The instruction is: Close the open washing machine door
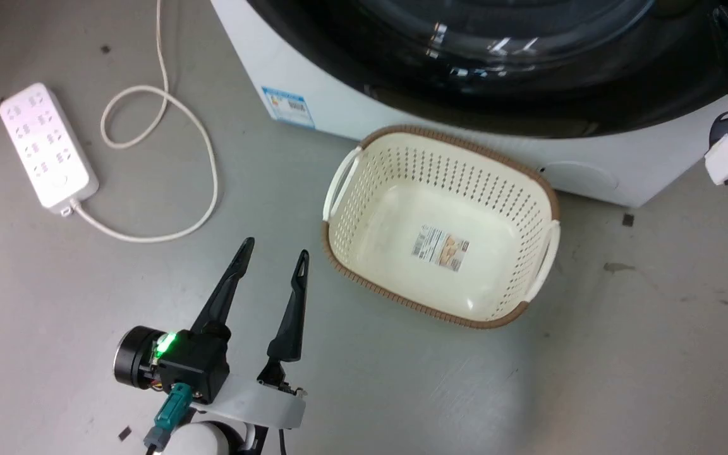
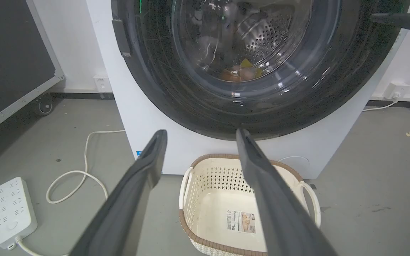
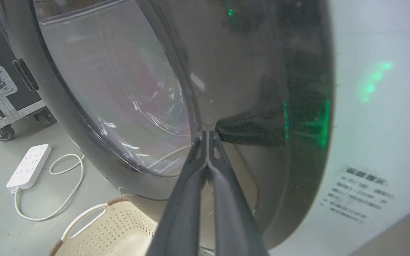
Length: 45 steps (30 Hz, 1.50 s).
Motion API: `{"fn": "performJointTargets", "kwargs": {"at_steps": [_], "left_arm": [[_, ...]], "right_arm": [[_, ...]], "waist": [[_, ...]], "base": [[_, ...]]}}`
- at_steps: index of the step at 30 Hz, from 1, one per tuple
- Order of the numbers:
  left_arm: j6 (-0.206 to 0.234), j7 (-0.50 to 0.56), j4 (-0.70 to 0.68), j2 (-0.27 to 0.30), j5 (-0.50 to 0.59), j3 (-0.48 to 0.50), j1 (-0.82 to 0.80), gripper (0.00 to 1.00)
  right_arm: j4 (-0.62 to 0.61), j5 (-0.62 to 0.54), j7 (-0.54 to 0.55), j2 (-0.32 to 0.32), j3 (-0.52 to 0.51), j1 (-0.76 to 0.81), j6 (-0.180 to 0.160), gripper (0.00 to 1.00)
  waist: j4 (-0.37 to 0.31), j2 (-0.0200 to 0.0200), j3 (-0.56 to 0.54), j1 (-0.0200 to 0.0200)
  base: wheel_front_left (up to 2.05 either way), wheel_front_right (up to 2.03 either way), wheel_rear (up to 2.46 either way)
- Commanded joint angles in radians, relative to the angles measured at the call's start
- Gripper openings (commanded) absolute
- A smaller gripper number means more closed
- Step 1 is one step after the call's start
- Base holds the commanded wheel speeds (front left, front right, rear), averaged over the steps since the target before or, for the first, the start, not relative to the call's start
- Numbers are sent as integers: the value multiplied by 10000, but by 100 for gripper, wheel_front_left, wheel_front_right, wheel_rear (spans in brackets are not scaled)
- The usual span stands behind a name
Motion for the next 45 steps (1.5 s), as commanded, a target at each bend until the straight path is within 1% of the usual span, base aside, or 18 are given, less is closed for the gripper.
{"fn": "performJointTargets", "kwargs": {"at_steps": [1,2,8,11,12,14,15,16,17,18,19,20,22,23,30,41,42,45], "left_arm": [[40,-43,39,-12,-37,33,-45,100],[49,-43,73,-12,-70,70,-9,100],[76,-43,319,-13,-212,320,379,100],[12,-43,507,5,-174,451,611,100],[12,-43,507,5,-174,451,611,100],[18,-43,613,22,-110,622,756,100],[18,-43,613,22,-110,622,756,100],[18,-43,694,21,-116,727,836,100],[18,-43,694,21,-116,727,836,100],[3,-43,773,21,-99,788,912,100],[3,-43,773,21,-99,788,912,100],[-4,-43,805,20,-94,809,948,100],[-17,-43,869,19,-94,854,1019,100],[-30,-43,949,17,-124,899,1074,100],[-27,-43,1366,29,-22,896,1239,100],[-105,-43,1722,35,-63,911,1295,100],[-59,0,1722,6,-50,876,1244,0],[-47,20,1722,-2,-47,868,1243,0]], "right_arm": [[48,79,-239,-46,-56,31,-101,35],[44,109,-381,3,-5,204,-101,100],[-385,-62,-1142,299,-54,1835,-101,100],[-990,-263,-1352,583,-454,2968,-101,100],[-990,-263,-1352,583,-454,2968,-101,100],[-1964,-639,-1476,932,-1076,4275,-101,100],[-1964,-639,-1476,932,-1076,4275,-101,100],[-2758,-1050,-1516,1228,-1555,5266,-101,100],[-2758,-1050,-1516,1228,-1555,5266,-101,100],[-3533,-1525,-1534,1615,-2082,6207,-101,100],[-3533,-1525,-1534,1615,-2082,6207,-101,100],[-3868,-1751,-1539,1852,-2333,6610,-101,100],[-4485,-2129,-1544,2432,-2871,7378,-101,100],[-5034,-2506,-1547,2988,-3287,8093,-101,100],[-5757,-3373,-1559,3689,-3631,9585,-101,100],[-6002,-3694,-1576,3845,-3339,9957,-101,100],[-5962,-3678,-1534,3797,-3344,9806,-94,0],[-5954,-3705,-1525,3797,-3329,9813,-92,0]], "waist": [[-133,0,-337,-1],[-191,0,-500,-1],[-611,0,-1699,-1],[-835,0,-2256,-1],[-835,0,-2256,-1],[-997,0,-2677,-1],[-997,0,-2677,-1],[-1115,0,-2902,-1],[-1115,0,-2902,-1],[-1204,0,-3100,-1],[-1204,0,-3100,-1],[-1242,0,-3181,-1],[-1307,0,-3321,-1],[-1343,0,-3468,-1],[-1415,0,-3692,-1],[-1369,0,-3830,-1],[-1368,0,-3832,-1],[-1360,0,-3836,0]], "base": [[0,0,0],[0,0,0],[0,0,0],[0,0,0],[0,0,0],[0,0,0],[0,0,0],[0,0,0],[0,0,0],[0,0,0],[0,0,0],[0,0,0],[0,0,0],[0,0,0],[0,0,0],[0,0,0],[0,0,0],[0,0,0]]}}
